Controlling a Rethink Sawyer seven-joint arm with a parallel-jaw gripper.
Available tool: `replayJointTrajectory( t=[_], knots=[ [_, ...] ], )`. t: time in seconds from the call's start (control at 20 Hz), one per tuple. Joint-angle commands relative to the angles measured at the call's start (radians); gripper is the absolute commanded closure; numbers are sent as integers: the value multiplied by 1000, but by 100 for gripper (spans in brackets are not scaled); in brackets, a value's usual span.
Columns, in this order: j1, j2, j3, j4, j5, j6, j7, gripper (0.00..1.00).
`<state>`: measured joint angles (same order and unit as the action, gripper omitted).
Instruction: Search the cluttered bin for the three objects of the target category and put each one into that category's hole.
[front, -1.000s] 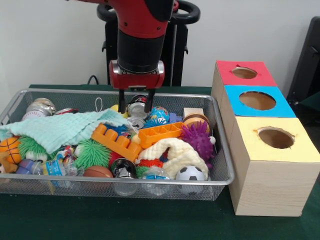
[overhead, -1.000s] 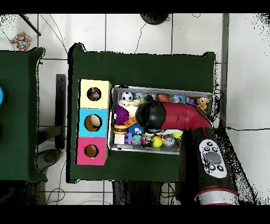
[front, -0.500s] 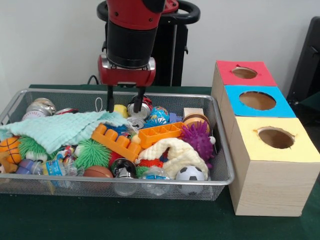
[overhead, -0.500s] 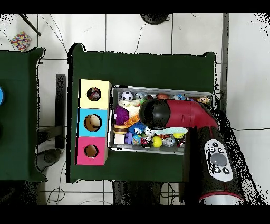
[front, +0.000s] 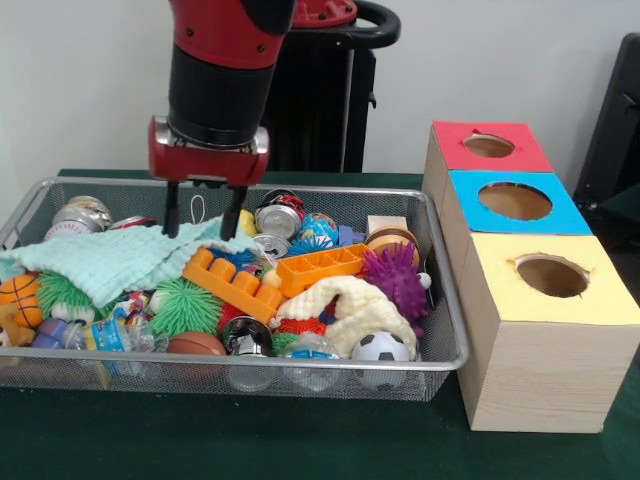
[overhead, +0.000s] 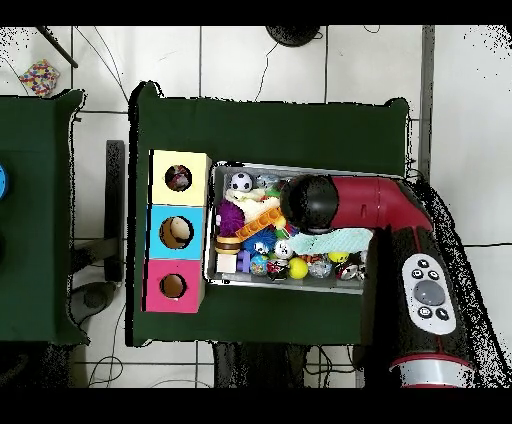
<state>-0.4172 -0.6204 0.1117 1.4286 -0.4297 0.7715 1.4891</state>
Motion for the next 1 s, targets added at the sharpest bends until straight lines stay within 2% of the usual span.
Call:
replayJointTrajectory(
  t=[0.05, 0.35, 0.65, 1.0],
  knots=[
    [-23, 112, 26, -174, -117, 194, -196, 0],
    [-23, 184, 30, -277, -155, 224, -181, 0],
    [-21, 169, 30, -271, -182, 239, -219, 0],
    [16, 230, -17, -353, -239, 300, -173, 0]
  ],
)
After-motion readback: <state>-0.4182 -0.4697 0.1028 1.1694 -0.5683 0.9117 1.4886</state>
